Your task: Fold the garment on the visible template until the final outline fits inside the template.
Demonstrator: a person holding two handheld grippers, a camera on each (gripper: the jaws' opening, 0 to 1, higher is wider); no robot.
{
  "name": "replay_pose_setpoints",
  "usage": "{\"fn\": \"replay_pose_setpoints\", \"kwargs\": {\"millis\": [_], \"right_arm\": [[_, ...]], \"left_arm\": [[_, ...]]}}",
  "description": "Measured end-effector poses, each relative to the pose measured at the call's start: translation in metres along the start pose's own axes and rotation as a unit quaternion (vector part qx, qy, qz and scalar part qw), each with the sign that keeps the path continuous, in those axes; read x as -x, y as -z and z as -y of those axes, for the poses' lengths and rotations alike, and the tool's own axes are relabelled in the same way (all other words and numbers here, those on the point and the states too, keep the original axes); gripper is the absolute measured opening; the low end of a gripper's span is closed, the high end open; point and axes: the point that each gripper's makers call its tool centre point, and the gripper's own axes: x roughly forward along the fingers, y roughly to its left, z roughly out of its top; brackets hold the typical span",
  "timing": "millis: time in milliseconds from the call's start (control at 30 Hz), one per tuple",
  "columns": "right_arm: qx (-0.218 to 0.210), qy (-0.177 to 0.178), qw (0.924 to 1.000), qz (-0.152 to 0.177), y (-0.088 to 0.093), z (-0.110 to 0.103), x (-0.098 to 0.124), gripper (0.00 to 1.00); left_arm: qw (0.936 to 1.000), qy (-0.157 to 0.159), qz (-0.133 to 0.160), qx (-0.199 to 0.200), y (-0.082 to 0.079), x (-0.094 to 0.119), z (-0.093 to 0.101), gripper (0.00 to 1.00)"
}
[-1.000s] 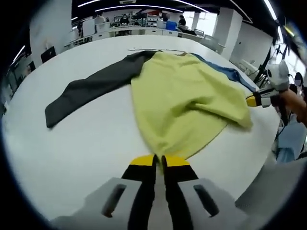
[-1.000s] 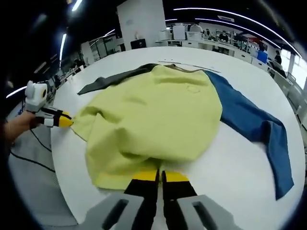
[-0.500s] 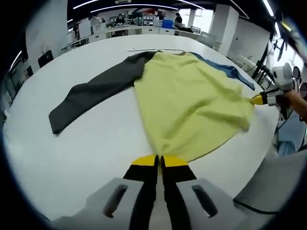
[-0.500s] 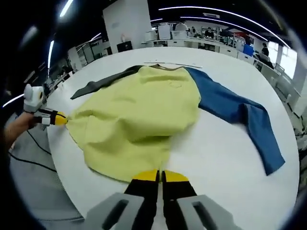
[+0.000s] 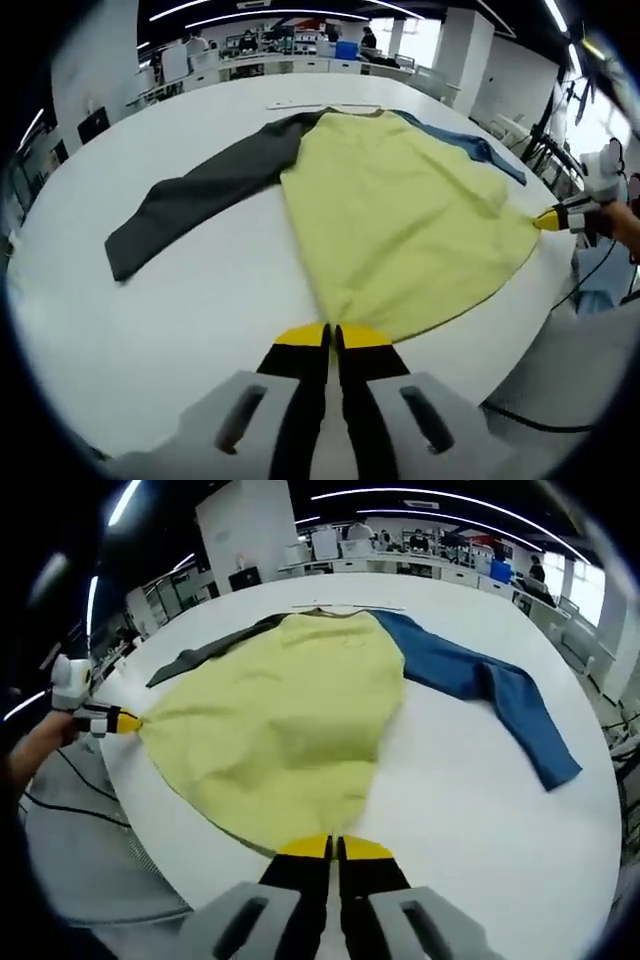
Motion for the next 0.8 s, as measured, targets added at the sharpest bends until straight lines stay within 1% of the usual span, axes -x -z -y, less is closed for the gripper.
{"fn": "replay_pose_setpoints", "kwargs": {"millis": [200, 333, 467, 567, 700, 800], "right_arm": [[-0.019, 0.003, 0.9998, -0.007, 0.015, -0.002, 0.004, 0.00], [-0.027, 0.004, 0.9996, -0.009, 0.021, -0.005, 0.007, 0.00], [-0.029, 0.004, 0.9995, -0.013, 0.024, -0.007, 0.009, 0.00], [-0.032, 0.010, 0.9991, -0.025, 0.029, -0.006, 0.010, 0.00], [-0.042, 0.013, 0.9987, -0.026, 0.030, -0.004, 0.013, 0.00], [-0.041, 0.013, 0.9986, -0.032, 0.032, -0.004, 0.013, 0.00]], "left_arm": [[0.9999, 0.002, -0.010, 0.004, 0.010, 0.002, 0.002, 0.00], [0.9999, 0.003, -0.013, 0.005, 0.014, 0.005, 0.003, 0.00], [0.9998, 0.001, -0.021, -0.001, 0.020, 0.007, 0.005, 0.00], [0.9996, 0.001, -0.027, -0.005, 0.023, 0.008, 0.007, 0.00], [0.9995, 0.001, -0.033, -0.004, 0.026, 0.010, 0.010, 0.00], [0.9993, 0.000, -0.037, -0.009, 0.029, 0.011, 0.012, 0.00]]}}
